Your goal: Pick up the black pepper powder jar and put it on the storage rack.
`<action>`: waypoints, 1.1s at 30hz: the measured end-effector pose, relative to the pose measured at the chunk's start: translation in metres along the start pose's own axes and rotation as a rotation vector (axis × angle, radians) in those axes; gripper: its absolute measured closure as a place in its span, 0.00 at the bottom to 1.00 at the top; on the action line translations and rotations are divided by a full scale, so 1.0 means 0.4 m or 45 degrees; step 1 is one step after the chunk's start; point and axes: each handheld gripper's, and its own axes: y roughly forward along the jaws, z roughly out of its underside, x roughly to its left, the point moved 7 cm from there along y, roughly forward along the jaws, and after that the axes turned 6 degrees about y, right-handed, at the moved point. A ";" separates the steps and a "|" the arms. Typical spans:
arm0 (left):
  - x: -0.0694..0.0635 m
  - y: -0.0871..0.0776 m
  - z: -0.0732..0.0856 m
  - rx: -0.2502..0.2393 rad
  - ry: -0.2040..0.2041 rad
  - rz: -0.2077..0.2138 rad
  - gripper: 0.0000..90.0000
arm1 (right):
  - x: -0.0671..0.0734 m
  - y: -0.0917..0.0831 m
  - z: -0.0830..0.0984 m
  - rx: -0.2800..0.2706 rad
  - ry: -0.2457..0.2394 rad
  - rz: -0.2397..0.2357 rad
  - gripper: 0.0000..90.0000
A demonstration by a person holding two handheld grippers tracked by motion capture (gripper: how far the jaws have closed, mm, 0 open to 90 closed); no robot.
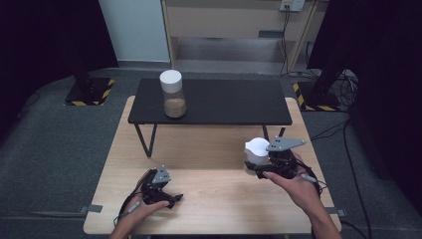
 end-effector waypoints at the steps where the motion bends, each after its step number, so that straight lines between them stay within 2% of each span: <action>1: 0.000 0.000 0.000 0.000 0.000 0.000 0.00 | 0.001 -0.002 -0.004 0.001 0.005 0.000 0.35; 15: 0.000 0.000 0.000 0.000 -0.001 0.000 0.00 | 0.004 -0.039 -0.061 -0.019 0.004 -0.021 0.35; 33: 0.000 0.000 0.000 0.000 0.000 0.000 0.00 | 0.006 -0.084 -0.183 -0.022 -0.015 -0.023 0.35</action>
